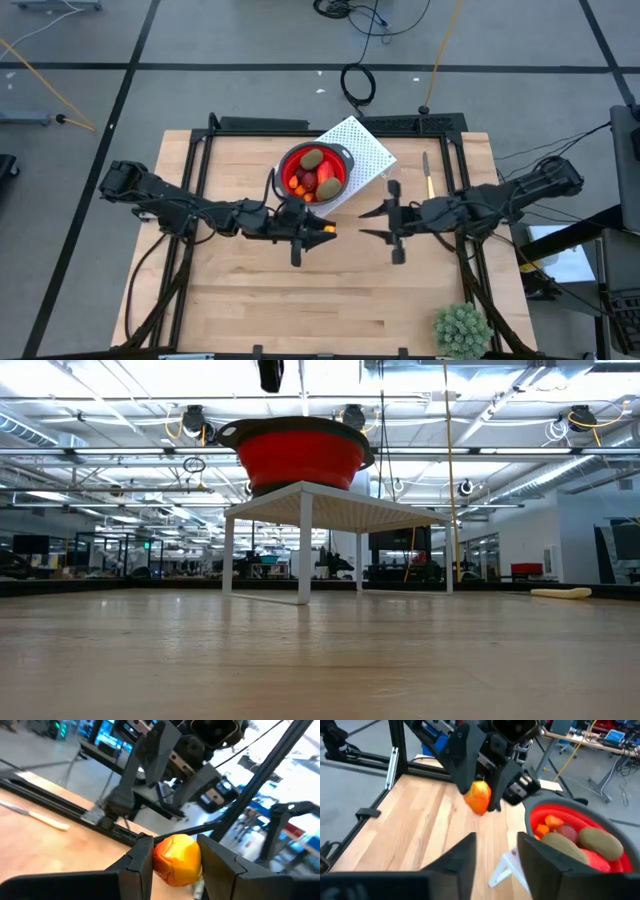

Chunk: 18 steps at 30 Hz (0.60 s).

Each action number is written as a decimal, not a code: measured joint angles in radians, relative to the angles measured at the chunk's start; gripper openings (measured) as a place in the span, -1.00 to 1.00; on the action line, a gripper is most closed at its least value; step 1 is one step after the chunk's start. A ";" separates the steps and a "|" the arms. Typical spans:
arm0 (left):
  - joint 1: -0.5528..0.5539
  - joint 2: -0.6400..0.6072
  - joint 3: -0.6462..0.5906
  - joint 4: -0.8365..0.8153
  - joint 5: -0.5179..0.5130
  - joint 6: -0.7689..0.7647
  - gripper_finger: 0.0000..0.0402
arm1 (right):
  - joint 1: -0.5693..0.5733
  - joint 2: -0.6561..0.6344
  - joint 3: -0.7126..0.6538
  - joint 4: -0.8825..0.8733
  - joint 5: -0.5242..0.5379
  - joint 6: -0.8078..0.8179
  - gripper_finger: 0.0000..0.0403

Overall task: Pick & Place Fruit
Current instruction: Put the pear into the red strainer bowl on the shelf

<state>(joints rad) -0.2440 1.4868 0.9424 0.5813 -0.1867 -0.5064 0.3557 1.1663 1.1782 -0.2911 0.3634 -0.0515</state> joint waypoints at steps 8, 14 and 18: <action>0.002 0.000 0.000 -0.002 -0.077 0.188 -0.37 | 0.000 -0.125 -0.068 -0.049 -0.089 -0.016 -0.90; 0.006 0.000 0.000 -0.002 -0.161 0.336 -0.37 | 0.000 -0.263 -0.211 0.042 -0.135 0.034 -0.94; 0.029 0.000 0.000 -0.003 -0.196 0.404 -0.37 | 0.000 -0.367 -0.316 0.132 -0.196 0.044 -0.99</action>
<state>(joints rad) -0.2151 1.4868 0.9424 0.5783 -0.3829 -0.1029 0.3557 0.7994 0.8618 -0.1587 0.1669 -0.0078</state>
